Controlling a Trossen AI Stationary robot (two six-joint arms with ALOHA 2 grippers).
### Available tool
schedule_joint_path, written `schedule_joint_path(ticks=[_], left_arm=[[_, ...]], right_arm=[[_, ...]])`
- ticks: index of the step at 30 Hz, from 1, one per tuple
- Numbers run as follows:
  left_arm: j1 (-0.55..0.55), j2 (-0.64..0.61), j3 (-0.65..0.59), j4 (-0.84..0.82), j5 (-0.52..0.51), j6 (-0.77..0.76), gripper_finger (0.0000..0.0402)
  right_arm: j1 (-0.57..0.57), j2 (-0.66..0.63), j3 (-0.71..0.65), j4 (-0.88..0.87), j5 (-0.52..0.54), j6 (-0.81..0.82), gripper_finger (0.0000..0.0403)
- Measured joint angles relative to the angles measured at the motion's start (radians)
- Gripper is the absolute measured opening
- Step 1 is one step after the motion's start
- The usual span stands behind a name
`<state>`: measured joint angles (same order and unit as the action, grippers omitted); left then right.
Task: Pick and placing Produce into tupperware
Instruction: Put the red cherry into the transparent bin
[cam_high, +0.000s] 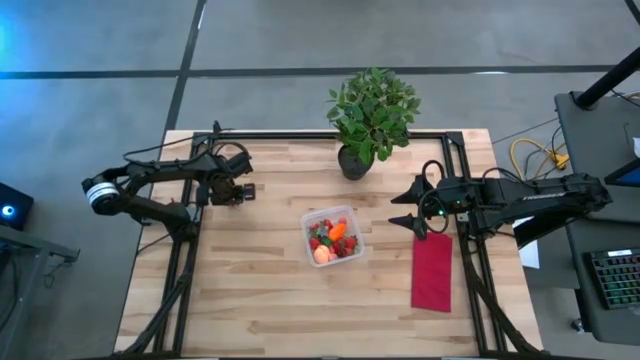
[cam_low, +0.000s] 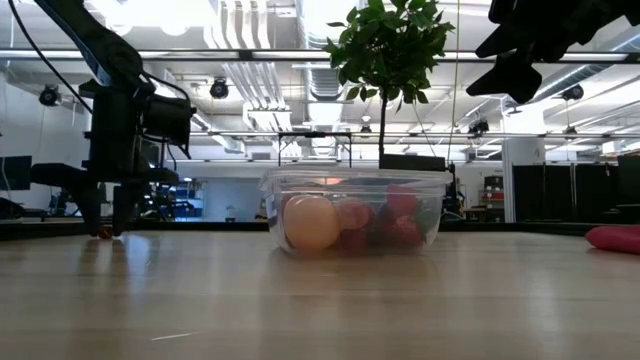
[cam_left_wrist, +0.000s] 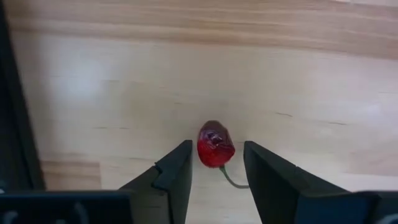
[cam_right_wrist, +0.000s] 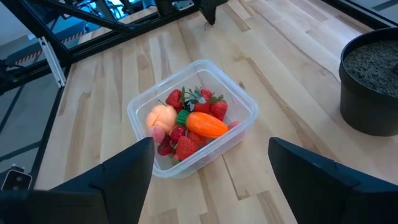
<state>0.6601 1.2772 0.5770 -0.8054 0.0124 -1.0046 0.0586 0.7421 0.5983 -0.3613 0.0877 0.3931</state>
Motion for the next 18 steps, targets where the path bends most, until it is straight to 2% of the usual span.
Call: schedule_joint_path(ticks=[18], left_arm=[[0.0, 0.003, -0.008, 0.004, -0.035, 0.021, 0.0127]], right_arm=[[0.0, 0.0, 0.0, 0.0, 0.0, 0.0, 0.0311]])
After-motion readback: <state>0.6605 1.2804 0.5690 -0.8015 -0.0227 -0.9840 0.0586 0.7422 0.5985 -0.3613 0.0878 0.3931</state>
